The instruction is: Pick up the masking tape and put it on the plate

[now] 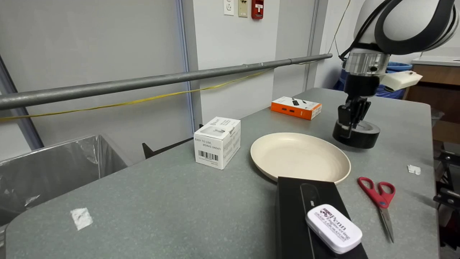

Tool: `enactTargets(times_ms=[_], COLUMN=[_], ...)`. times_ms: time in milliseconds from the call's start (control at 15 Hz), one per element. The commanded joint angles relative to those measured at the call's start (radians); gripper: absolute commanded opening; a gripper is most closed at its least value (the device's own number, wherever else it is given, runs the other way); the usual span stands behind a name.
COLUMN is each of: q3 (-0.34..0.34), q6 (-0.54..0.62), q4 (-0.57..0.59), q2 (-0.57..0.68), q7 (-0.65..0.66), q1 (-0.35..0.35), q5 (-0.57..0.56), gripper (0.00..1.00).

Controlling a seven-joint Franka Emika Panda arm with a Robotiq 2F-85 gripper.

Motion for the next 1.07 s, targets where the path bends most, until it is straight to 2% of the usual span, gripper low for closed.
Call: enactTargets(times_ms=[0,267,400,467,600,800,867,1000], q3=[0.056,0.126,0.162,0.129,0.153,0.152,0.151,0.169], q6=[0.040,0.074,0.038,0.031,0.031,0.031,0.031,0.039], q4=[-0.098,-0.118,-0.083,-0.087,-0.084,-0.084,-0.084,-0.037], q2=[-0.153,-0.204,-0.186,-0.172,-0.172,-0.172,-0.172,-0.129], q7=[-0.051,-0.083,-0.130,-0.064,-0.081,-0.087,-0.088,-0.149], q1=[0.011,0.065,0.095,0.081,0.103,0.106,0.105,0.109], q5=[0.026,0.060,0.144,0.065,0.103,0.106,0.106,0.168], gripper=[0.06,0.06,0.06,0.26,0.26,0.26,0.06,0.06])
